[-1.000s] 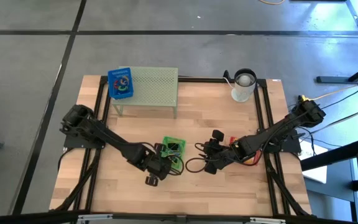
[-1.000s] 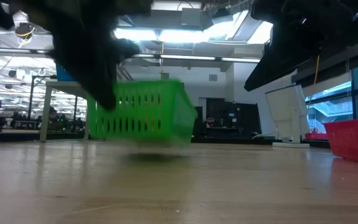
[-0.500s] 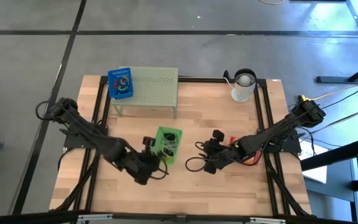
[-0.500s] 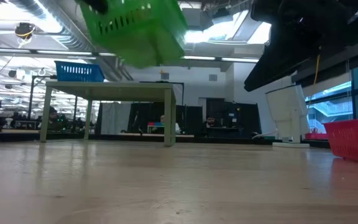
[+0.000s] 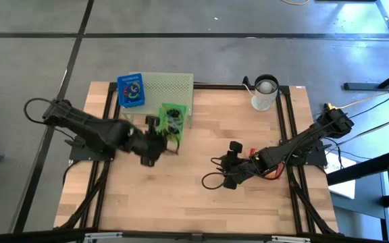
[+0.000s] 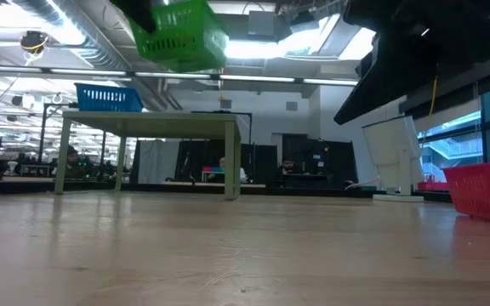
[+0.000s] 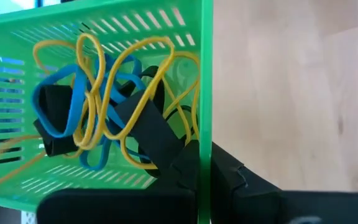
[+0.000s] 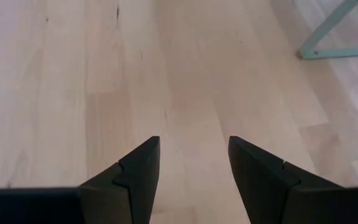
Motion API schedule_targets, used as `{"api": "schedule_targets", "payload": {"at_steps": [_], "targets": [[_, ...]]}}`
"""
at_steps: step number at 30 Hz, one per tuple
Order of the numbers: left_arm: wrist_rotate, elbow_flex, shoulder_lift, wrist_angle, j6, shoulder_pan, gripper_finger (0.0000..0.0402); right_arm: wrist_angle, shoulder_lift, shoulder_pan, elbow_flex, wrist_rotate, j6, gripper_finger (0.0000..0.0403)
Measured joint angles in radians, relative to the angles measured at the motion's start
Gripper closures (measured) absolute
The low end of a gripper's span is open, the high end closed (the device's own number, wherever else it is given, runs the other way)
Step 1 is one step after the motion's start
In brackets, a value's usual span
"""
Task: Pick & Place Office Desk Supplies
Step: Put the green bin on the shelf
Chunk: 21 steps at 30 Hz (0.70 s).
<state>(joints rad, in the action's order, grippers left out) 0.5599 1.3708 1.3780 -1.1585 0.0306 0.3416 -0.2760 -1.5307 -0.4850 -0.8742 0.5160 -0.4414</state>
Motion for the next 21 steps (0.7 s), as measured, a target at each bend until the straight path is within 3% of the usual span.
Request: {"api": "schedule_targets", "payload": {"at_steps": [4, 12, 15, 21], "targets": [[-0.077, -0.021, -0.039, -0.017, -0.064, -0.129, 0.0398, 0.000, 0.000, 0.015, 0.000, -0.061, -0.023, 0.0211], [-0.118, -0.086, -0.067, -0.016, -0.202, -0.349, 0.0398, 0.092, 0.000, 0.075, 0.000, -0.385, 0.012, 0.0211], [-0.149, -0.111, -0.068, -0.014, -0.232, -0.408, 0.0398, 0.140, 0.000, 0.080, 0.000, -0.394, 0.091, 0.0211], [-0.160, -0.138, -0.068, -0.013, -0.294, -0.491, 0.0398, 0.141, 0.000, 0.080, 0.000, -0.293, 0.136, 0.0211]]}}
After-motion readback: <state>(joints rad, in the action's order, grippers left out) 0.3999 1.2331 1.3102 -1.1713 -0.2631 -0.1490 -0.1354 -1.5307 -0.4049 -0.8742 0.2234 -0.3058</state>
